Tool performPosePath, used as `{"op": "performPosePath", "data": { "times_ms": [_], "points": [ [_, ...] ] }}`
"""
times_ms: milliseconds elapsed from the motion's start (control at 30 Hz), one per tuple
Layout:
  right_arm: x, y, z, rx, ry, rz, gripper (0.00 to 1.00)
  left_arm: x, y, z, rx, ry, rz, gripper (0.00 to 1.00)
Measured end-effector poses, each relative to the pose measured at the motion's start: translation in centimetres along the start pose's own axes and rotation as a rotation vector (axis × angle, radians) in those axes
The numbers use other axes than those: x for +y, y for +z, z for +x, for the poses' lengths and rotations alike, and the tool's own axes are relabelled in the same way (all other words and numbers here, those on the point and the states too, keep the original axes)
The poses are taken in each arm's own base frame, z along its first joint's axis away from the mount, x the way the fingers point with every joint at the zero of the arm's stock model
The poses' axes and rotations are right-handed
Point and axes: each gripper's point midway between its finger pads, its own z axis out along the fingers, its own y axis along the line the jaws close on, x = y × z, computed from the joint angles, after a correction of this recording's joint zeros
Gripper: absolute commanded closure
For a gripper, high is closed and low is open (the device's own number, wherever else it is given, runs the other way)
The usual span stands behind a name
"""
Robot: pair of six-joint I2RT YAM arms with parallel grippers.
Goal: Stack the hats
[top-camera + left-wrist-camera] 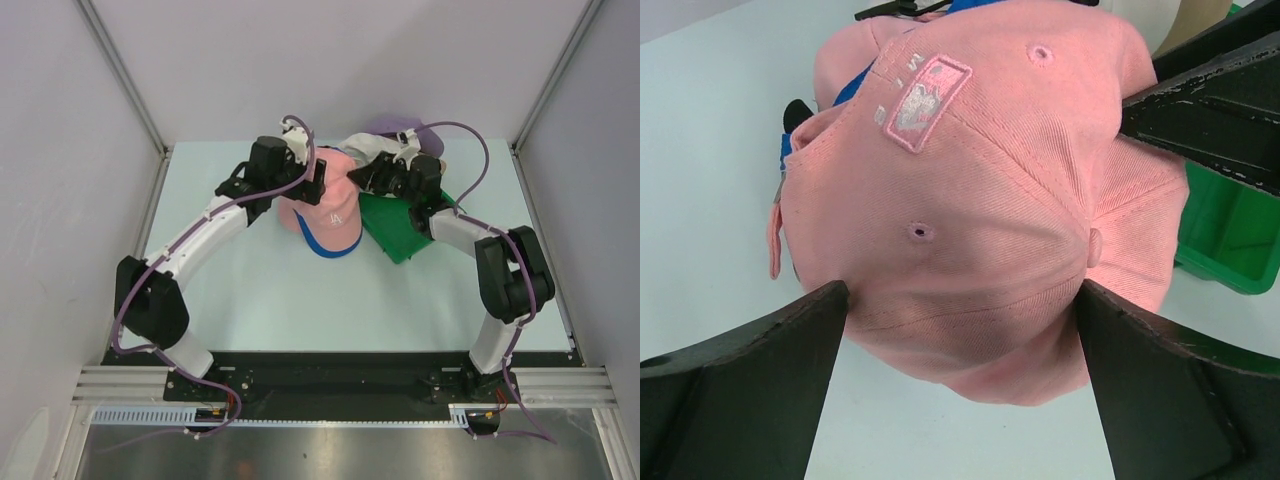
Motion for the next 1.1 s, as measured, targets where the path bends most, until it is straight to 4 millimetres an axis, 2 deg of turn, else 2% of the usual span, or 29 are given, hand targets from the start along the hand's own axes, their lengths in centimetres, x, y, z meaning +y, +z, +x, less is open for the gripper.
{"op": "performPosePath", "data": {
  "times_ms": [33,67,233,367,533,633,733,900,1000,1100],
  "points": [
    [-0.3,0.0,0.1,0.002,0.0,0.017,0.31,0.1,0.0,0.0,0.0,-0.002,0.001,0.0],
    [-0.7,-0.1,0.2,0.004,0.001,0.036,0.28,0.2,0.0,0.0,0.0,-0.004,0.0,0.0],
    [-1.8,-0.9,0.4,0.01,-0.006,0.104,0.15,0.4,0.0,0.0,0.001,-0.014,0.002,0.0],
    [-1.6,-2.7,0.4,0.015,-0.016,0.145,0.06,0.9,0.0,0.0,0.001,-0.019,-0.007,0.0],
    [-0.1,-5.4,-0.7,0.007,-0.049,0.172,0.04,2.1,-0.3,-0.2,-0.006,-0.034,-0.03,0.0],
    [1.1,-7.4,-2.1,-0.022,-0.076,0.178,0.03,2.5,-0.7,-0.7,-0.019,-0.045,-0.036,0.0],
    [1.4,-9.3,-3.6,-0.054,-0.084,0.195,0.03,2.2,-1.4,-1.3,-0.039,-0.049,-0.024,0.0],
    [-0.6,-11.2,-5.4,-0.081,-0.082,0.26,0.04,1.7,-3.0,-2.9,-0.087,-0.048,-0.001,0.0],
    [-2.7,-11.6,-4.6,-0.042,-0.055,0.322,0.05,1.4,-3.9,-3.9,-0.119,-0.045,0.01,0.0],
    [-3.9,-11.2,-2.7,0.015,-0.029,0.359,0.05,1.3,-4.2,-4.3,-0.134,-0.046,0.017,0.0]
  ]
}}
